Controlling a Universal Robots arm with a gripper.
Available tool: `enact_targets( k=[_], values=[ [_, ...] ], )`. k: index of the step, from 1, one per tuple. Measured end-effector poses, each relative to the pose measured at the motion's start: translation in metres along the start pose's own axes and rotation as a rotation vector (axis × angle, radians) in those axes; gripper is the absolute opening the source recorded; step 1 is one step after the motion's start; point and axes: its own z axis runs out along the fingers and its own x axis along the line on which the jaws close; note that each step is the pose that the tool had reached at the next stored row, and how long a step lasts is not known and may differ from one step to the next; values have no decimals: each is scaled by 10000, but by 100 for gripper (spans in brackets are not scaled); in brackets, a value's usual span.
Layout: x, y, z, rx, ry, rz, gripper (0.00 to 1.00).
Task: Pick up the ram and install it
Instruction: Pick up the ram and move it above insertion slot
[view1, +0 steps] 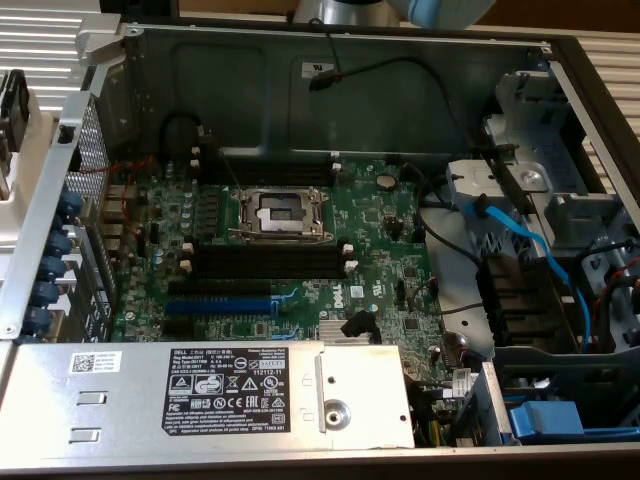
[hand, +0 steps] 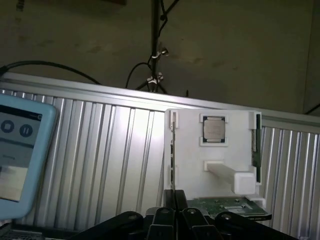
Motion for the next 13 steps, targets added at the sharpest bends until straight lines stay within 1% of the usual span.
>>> enact_targets(
  k=[2, 3, 4, 7, 9, 13],
  values=[
    [18, -17, -5, 2, -13, -1, 12],
    [24, -17, -6, 3, -40, -2, 12],
    [28, -17, -7, 3, -46, -1, 12],
    [31, -28, -7, 5, -48, 16, 12],
    [40, -74, -12, 2, -47, 17, 12],
    [69, -222, -20, 4, -48, 17, 12]
  ],
)
